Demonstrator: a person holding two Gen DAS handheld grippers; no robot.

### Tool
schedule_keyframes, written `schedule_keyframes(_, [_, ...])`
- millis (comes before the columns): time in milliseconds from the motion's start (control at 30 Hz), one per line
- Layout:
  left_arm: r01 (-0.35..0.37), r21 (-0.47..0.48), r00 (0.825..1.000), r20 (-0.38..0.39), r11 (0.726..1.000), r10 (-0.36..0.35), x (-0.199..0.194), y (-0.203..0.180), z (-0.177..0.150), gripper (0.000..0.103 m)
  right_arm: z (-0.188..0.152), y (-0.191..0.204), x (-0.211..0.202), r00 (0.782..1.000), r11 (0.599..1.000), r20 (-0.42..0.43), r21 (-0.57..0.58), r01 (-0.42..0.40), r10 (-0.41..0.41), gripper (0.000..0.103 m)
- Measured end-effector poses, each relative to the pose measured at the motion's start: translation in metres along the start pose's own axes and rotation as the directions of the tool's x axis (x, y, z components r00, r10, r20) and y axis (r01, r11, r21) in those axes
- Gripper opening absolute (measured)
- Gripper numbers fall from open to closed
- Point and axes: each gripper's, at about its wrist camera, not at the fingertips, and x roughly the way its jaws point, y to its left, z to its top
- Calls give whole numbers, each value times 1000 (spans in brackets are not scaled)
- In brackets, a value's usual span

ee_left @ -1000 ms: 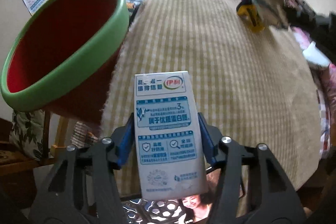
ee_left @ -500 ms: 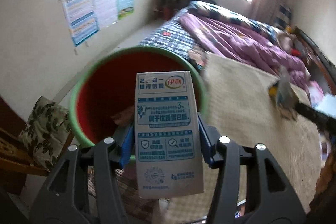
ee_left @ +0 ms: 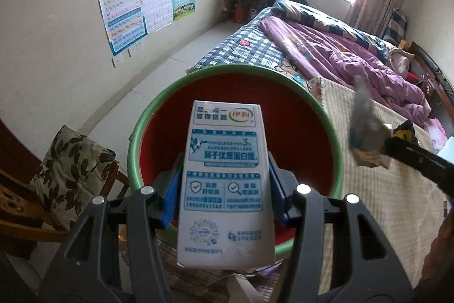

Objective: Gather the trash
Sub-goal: 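Open the left gripper over the bucket while the right releases the foil wrapper, then grasp the yellow snack wrapper with the left gripper while the right grasps the blue chip bag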

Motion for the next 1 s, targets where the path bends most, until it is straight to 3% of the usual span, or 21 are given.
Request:
schedule_keyframes(367, [32,26,999,-19,999,-32,15,18,7,54,-5,24,36,999,999,-21,0,34,-34,9])
schedule_keyframes(433, [30,26,999,-12,999,-30,15,20,6,69,-4,24,37,999,999,-18,4,35,-35,16])
schedule_keyframes(500, [38,20,999,0,999,-38,13,21,6,72,-4,23,34,999,999,-2,9,35,-35,26])
schedule_keyframes(700, [60,8,998,7,998,-61,9,18,6,76,-5,2,7,993,994,53,8,108,-108,39])
schedule_keyframes(867, [87,-2,996,21,996,-87,2,4,5,77,-3,-73,-42,958,961,104,107,257,-267,39])
schedule_keyframes(1000, [100,12,995,25,995,-100,-3,-20,2,77,-2,-144,-83,895,896,115,166,411,-432,42])
